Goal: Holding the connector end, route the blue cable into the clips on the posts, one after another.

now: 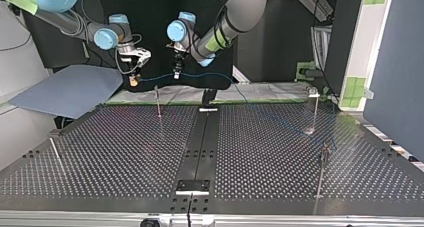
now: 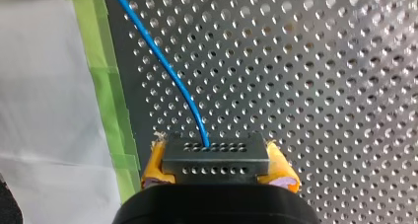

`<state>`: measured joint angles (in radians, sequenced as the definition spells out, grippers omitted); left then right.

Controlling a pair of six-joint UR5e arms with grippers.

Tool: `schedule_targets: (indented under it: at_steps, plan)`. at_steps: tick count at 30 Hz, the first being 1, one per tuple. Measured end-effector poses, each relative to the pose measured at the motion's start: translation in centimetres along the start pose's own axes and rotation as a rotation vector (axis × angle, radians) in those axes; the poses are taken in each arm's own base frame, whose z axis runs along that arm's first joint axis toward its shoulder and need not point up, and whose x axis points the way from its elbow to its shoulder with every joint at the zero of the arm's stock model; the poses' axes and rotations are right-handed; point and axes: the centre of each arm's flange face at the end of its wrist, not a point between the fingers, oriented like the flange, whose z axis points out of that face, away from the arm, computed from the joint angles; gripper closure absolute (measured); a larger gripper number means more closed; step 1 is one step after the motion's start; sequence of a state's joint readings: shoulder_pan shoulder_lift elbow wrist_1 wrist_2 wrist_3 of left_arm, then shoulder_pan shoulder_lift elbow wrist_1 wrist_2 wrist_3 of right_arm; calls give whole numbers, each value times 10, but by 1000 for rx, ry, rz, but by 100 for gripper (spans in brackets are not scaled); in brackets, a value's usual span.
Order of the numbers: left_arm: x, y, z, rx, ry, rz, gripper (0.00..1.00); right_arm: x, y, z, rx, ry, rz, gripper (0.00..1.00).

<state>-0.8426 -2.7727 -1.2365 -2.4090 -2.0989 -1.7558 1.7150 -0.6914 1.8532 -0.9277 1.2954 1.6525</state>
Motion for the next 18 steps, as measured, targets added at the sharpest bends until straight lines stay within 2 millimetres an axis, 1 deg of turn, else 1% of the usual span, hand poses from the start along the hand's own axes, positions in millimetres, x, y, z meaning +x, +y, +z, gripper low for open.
schedule_targets:
  at_steps: [2, 4, 11, 18]
  plan:
    - [7, 0, 2, -2, 13, -2, 100, 2, 4, 1, -2, 10, 15, 100]
    - [9, -2, 5, -3, 15, -6, 100, 4, 7, 2, 3, 25, 30, 100]
    - [-5, -15, 21, 13, -29, -42, 100, 8, 12, 6, 47, 57, 78, 100]
    - [-15, -19, 31, 19, -54, -73, 100, 12, 10, 11, 105, 67, 87, 100]
